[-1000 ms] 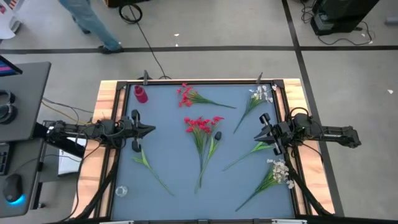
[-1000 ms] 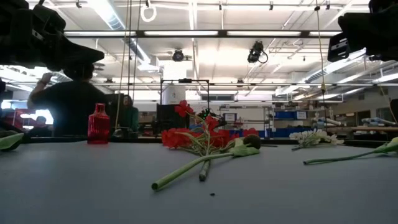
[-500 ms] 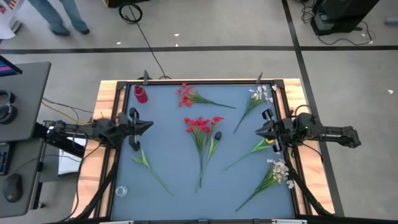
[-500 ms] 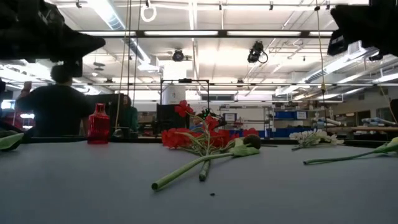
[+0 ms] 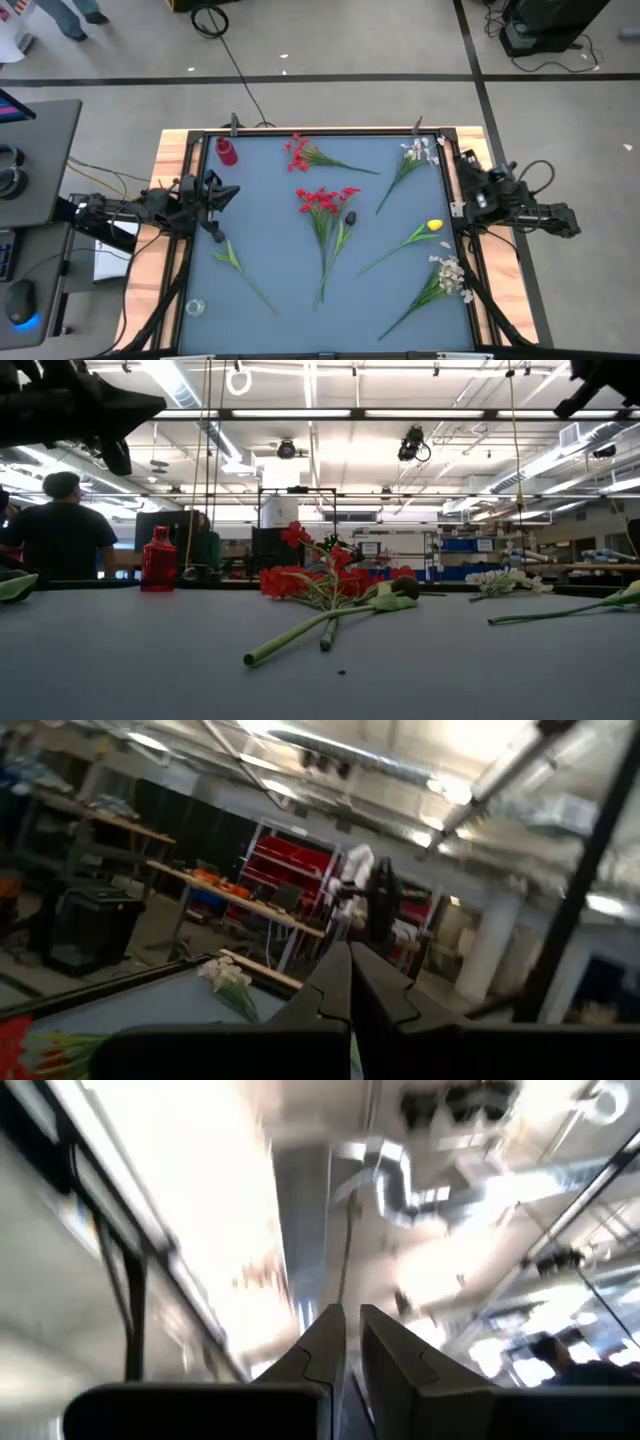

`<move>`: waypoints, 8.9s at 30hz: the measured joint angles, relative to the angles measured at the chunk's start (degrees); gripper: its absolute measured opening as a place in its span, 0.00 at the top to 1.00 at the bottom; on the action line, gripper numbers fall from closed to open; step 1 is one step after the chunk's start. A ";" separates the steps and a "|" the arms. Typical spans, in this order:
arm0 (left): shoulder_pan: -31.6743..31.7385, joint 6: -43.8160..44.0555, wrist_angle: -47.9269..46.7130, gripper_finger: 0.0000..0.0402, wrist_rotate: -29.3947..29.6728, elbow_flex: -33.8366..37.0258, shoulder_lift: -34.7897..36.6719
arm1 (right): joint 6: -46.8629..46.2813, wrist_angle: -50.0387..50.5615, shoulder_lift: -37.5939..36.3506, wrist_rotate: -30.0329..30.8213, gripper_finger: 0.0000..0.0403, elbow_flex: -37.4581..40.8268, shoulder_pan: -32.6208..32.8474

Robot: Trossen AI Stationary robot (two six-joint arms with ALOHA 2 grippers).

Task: Sort flowers into vase by color
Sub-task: Put the top white flowers into the red vase

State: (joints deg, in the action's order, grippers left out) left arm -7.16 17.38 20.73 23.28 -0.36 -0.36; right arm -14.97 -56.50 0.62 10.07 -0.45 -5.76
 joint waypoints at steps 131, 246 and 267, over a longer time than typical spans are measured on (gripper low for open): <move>5.51 19.57 -17.20 0.42 0.09 -22.95 -44.07 | -68.51 111.92 96.76 -7.06 0.54 -59.49 -36.78; 35.32 -3.87 -44.58 0.42 -20.48 -40.26 -29.37 | 11.29 29.30 128.71 -32.63 0.98 -114.97 -12.34; 35.34 -6.63 -34.24 0.44 -20.16 -38.07 -33.07 | 14.74 31.20 128.69 -35.26 0.98 -114.88 -11.83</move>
State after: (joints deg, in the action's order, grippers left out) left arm 28.18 10.74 -13.51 3.13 -38.44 -33.43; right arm -0.23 -25.30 129.32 -25.18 -115.33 -17.58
